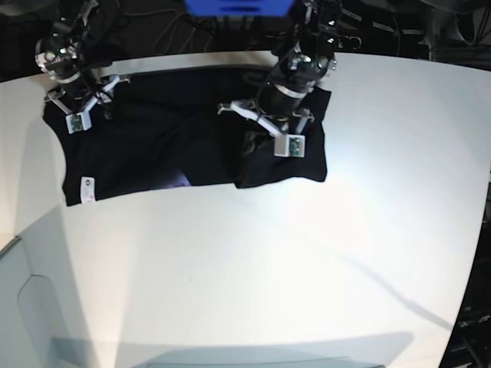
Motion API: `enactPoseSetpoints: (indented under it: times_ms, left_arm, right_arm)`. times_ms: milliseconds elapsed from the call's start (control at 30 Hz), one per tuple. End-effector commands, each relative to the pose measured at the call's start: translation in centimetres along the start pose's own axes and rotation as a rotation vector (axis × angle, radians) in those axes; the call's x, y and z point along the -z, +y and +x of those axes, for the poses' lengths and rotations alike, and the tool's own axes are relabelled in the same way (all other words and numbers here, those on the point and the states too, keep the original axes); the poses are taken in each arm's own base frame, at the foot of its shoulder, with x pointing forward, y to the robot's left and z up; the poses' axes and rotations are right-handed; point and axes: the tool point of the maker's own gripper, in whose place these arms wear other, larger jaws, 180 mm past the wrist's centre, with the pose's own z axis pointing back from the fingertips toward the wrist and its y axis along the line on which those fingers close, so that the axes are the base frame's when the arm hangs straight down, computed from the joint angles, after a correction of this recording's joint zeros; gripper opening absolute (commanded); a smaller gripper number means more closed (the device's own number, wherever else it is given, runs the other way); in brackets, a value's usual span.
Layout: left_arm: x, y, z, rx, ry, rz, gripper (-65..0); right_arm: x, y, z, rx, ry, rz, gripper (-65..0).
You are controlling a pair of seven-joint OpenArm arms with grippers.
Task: Fold the T-shirt properly
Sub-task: 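Grasp the strip end near the left gripper and tuck it inward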
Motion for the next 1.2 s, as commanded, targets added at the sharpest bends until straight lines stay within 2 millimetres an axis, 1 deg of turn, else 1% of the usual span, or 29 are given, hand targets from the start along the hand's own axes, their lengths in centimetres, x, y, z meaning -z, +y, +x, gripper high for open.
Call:
enactPoseSetpoints:
  times_ms: [0, 67, 100, 133, 200, 233, 267, 300, 333, 433, 467, 500, 567, 633, 700, 767, 933, 967, 1000, 1067, 1167]
  left_arm:
    - [0.1, -0.8, 1.3, -0.006, -0.041, -0.021, -65.0]
    - [-0.2, -0.7, 1.6, -0.011, -0.052, -0.019, -65.0]
    - [-0.6, -0.5, 2.3, -0.006, -0.073, -0.013, -65.0]
    - [-1.5, 0.7, 2.9, 0.006, -0.088, 0.014, -65.0]
    - [-3.3, 3.2, 3.6, 0.014, -0.112, 0.07, -65.0]
    - [-4.0, 4.7, 3.7, 0.002, -0.114, 0.099, -65.0]
    - [-4.8, 6.5, 3.8, -0.025, -0.118, 0.133, -65.0]
    - [-5.7, 8.9, 4.5, -0.049, -0.135, 0.177, -65.0]
    - [-6.4, 10.8, 4.7, -0.081, -0.145, 0.208, -65.0]
    - [-8.7, 15.8, 5.8, -0.185, -0.186, 0.282, -65.0]
    - [-9.6, 17.3, 5.9, -0.217, -0.197, 0.308, -65.0]
    - [-10.6, 18.7, 6.4, -0.242, -0.217, 0.329, -65.0]
    - [-12.3, 20.6, 7.3, -0.284, -0.256, 0.357, -65.0]
    - [-14.7, 22.6, 8.3, -0.325, -0.313, 0.403, -65.0]
    - [-16.4, 24.0, 9.0, -0.338, -0.35, 0.442, -65.0]
    - [-17.4, 25.5, 8.6, -0.358, -0.359, 0.489, -65.0]
    - [-19.0, 30.3, 4.9, -0.47, -0.327, 0.61, -65.0]
    - [-19.2, 31.0, 4.1, -0.488, -0.317, 0.624, -65.0]
    - [-18.8, 31.2, 4.0, -0.484, -0.314, 0.61, -65.0]
    - [-17.9, 30.9, 4.3, -0.458, -0.315, 0.563, -65.0]
    - [-17.4, 30.7, 4.4, -0.444, -0.314, 0.534, -65.0]
  right_arm:
    - [0.0, 0.3, -1.8, -0.023, 0.087, 0.005, -34.1]
    - [0.0, 0.3, -1.8, -0.023, 0.087, 0.005, -34.1]
    - [0.0, 0.3, -1.8, -0.023, 0.087, 0.005, -34.1]
    - [0.0, 0.2, -1.8, -0.024, 0.087, 0.004, -34.1]
    - [-0.1, 0.1, -1.8, -0.027, 0.087, 0.002, -34.1]
    - [-0.1, 0.1, -1.8, -0.028, 0.089, 0.002, -34.1]
    - [-0.1, 0.1, -1.8, -0.028, 0.089, 0.002, -34.1]
    - [-0.1, 0.1, -1.8, -0.028, 0.089, 0.002, -34.1]
    - [-0.1, 0.1, -1.8, -0.029, 0.089, 0.002, -34.1]
    - [-0.1, 0.1, -1.8, -0.029, 0.089, 0.002, -34.1]
    - [-0.1, 0.1, -1.8, -0.029, 0.087, 0.002, -34.1]
    - [-0.1, 0.1, -1.8, -0.029, 0.087, 0.002, -34.1]
    - [-0.1, 0.1, -1.8, -0.029, 0.087, 0.002, -34.1]
    - [-0.1, 0.1, -1.8, -0.029, 0.087, 0.002, -34.1]
    - [-0.1, 0.1, -1.8, -0.029, 0.087, 0.002, -34.1]
    - [-0.1, 0.1, -1.8, -0.029, 0.087, 0.002, -34.1]
    - [-0.1, 0.1, -1.8, -0.028, 0.087, 0.002, -34.1]
    - [-0.1, 0.1, -1.8, -0.028, 0.087, 0.002, -34.1]
    - [-0.1, 0.1, -1.8, -0.028, 0.087, 0.002, -34.1]
    - [-0.1, 0.1, -1.8, -0.028, 0.087, 0.002, -34.1]
    - [0.0, 0.2, -1.8, -0.026, 0.087, 0.003, -34.1]
